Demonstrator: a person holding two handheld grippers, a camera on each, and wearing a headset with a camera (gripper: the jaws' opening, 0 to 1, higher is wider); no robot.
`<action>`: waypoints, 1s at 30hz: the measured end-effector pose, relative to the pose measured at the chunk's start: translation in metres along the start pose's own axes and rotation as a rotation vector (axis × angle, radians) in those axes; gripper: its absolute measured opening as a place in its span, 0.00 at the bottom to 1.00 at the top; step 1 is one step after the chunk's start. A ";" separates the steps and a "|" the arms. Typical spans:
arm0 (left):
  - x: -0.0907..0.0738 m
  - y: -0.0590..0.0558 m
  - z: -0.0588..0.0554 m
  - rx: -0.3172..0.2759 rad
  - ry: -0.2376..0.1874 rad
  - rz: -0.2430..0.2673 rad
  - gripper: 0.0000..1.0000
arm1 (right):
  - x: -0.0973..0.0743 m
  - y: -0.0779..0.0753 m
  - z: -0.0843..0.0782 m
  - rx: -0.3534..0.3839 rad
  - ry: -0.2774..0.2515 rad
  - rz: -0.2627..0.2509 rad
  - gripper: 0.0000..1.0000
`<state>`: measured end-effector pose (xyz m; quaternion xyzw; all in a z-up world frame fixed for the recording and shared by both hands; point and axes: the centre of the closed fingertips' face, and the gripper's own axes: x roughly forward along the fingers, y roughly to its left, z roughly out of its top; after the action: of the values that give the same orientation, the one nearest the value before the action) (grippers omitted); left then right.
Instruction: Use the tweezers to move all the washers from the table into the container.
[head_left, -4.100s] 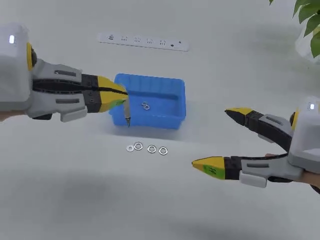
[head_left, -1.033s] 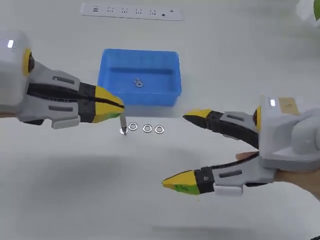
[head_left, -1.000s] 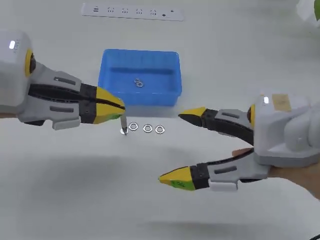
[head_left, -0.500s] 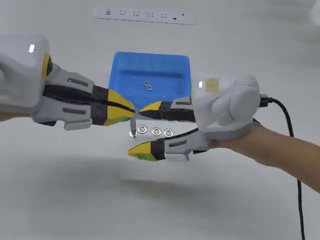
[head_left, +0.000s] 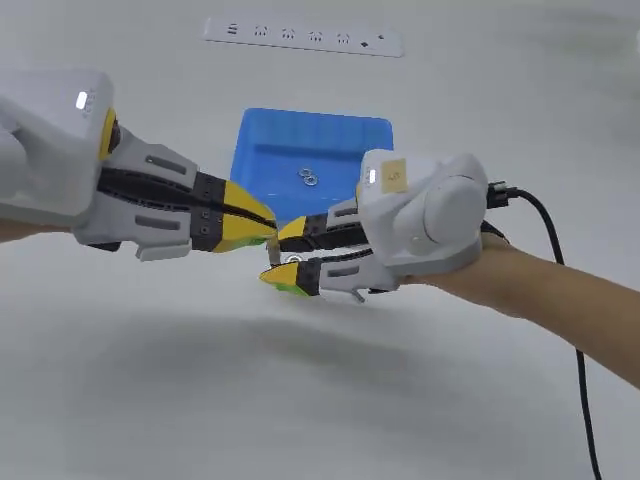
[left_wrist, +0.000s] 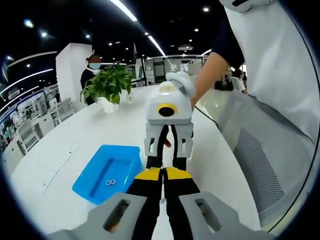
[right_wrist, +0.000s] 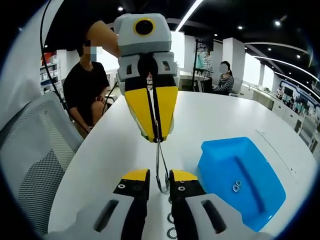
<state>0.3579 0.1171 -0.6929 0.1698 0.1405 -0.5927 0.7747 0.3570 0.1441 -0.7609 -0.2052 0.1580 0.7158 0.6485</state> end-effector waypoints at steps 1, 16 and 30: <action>0.000 -0.001 0.000 0.001 0.002 0.000 0.04 | 0.000 0.000 0.000 -0.006 0.004 -0.003 0.15; 0.001 -0.005 -0.002 -0.005 0.014 0.029 0.05 | 0.003 0.001 -0.001 -0.065 0.037 0.002 0.10; 0.004 -0.005 0.009 -0.011 0.015 0.089 0.21 | -0.005 0.002 0.005 -0.081 0.036 -0.008 0.10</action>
<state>0.3547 0.1086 -0.6866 0.1759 0.1418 -0.5557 0.8001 0.3551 0.1423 -0.7537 -0.2449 0.1396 0.7152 0.6396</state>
